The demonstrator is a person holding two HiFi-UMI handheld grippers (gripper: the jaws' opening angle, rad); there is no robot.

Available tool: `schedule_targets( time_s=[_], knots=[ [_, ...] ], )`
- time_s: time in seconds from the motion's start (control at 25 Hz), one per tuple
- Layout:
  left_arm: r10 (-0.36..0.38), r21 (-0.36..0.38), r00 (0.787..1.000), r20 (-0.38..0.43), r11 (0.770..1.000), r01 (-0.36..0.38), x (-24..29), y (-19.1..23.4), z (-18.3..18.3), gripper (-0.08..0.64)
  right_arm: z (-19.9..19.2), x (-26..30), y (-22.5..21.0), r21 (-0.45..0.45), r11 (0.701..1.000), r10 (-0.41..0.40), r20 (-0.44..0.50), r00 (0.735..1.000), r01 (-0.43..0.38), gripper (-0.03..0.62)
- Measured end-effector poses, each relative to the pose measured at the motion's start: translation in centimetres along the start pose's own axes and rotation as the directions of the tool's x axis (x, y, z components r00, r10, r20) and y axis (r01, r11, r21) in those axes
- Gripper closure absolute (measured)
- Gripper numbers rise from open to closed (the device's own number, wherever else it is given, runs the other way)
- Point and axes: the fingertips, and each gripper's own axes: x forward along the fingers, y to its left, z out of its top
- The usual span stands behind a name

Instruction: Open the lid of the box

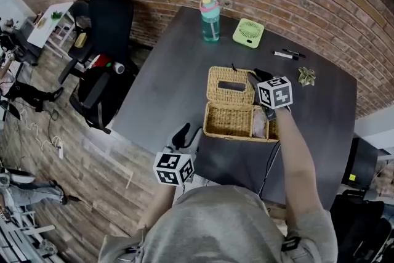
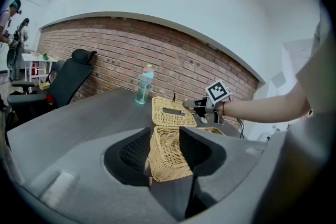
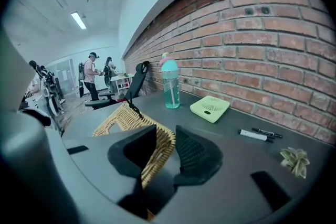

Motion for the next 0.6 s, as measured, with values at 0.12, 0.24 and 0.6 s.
schedule_targets(
  time_s=[0.12, 0.24, 0.6],
  knots=[
    [0.003, 0.0, 1.0, -0.004, 1.0, -0.003, 0.0, 0.3, 0.0, 0.387, -0.5, 0.7, -0.2, 0.022, 1.0, 0.002, -0.013, 1.0, -0.001, 0.48],
    [0.002, 0.004, 1.0, -0.005, 1.0, -0.002, -0.1, 0.5, 0.0, 0.387, -0.9, 1.2, -0.3, 0.041, 0.999, -0.005, -0.026, 1.0, 0.006, 0.48],
    [0.003, 0.009, 1.0, -0.003, 1.0, -0.003, -0.3, 0.5, 0.2, 0.388, -1.3, 1.6, -0.6, 0.071, 0.997, -0.028, -0.031, 0.999, 0.03, 0.479]
  ],
)
